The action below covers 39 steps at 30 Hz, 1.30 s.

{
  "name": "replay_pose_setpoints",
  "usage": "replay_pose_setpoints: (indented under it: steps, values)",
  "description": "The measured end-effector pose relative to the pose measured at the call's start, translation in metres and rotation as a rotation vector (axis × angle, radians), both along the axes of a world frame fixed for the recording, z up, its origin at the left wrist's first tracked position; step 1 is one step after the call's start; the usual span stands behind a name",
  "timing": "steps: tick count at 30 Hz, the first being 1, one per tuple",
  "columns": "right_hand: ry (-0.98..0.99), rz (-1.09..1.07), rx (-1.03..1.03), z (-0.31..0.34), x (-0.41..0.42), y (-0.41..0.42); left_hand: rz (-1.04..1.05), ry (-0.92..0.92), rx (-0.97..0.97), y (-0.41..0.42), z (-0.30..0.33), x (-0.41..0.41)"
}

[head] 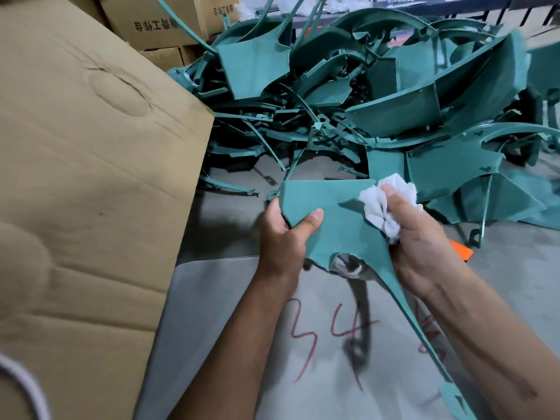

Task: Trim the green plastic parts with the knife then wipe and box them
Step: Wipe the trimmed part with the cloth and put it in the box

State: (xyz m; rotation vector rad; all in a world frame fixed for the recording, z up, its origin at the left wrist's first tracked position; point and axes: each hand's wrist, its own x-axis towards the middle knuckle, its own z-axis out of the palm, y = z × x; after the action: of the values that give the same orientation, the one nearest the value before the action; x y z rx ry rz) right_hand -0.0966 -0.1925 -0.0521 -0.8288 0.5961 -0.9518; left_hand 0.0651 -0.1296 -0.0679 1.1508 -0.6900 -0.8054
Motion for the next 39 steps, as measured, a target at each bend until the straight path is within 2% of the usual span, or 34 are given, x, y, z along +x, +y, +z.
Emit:
replay_pose_setpoints:
  steps: [4,9,13,19,24,28,34,39]
  values:
    - [0.024,0.067,-0.094,-0.001,-0.003,0.001,0.011,-0.016,0.001,0.0,-0.001,0.002]
    - [0.255,0.081,-0.189,0.001,-0.006,0.004,0.066,-0.075,0.004,0.0,-0.004,0.004]
    - [0.334,0.109,-0.312,0.002,-0.01,0.003,0.103,-0.076,0.007,-0.001,-0.009,0.001]
    - [0.538,0.049,-0.442,0.003,-0.012,0.008,0.133,0.072,-0.011,-0.01,-0.012,0.001]
    - [0.555,0.108,-0.488,0.009,-0.015,0.01,0.162,0.144,-0.04,-0.013,-0.012,0.001]
    - [0.639,0.169,-0.55,0.008,-0.017,0.005,0.23,0.143,-0.074,-0.015,-0.008,0.004]
    - [0.704,0.306,-0.464,0.006,-0.024,0.003,0.416,0.071,-0.063,-0.008,0.0,0.012]
    - [0.624,0.44,-0.395,0.012,-0.028,0.003,0.517,0.059,-0.052,-0.004,0.004,0.023]
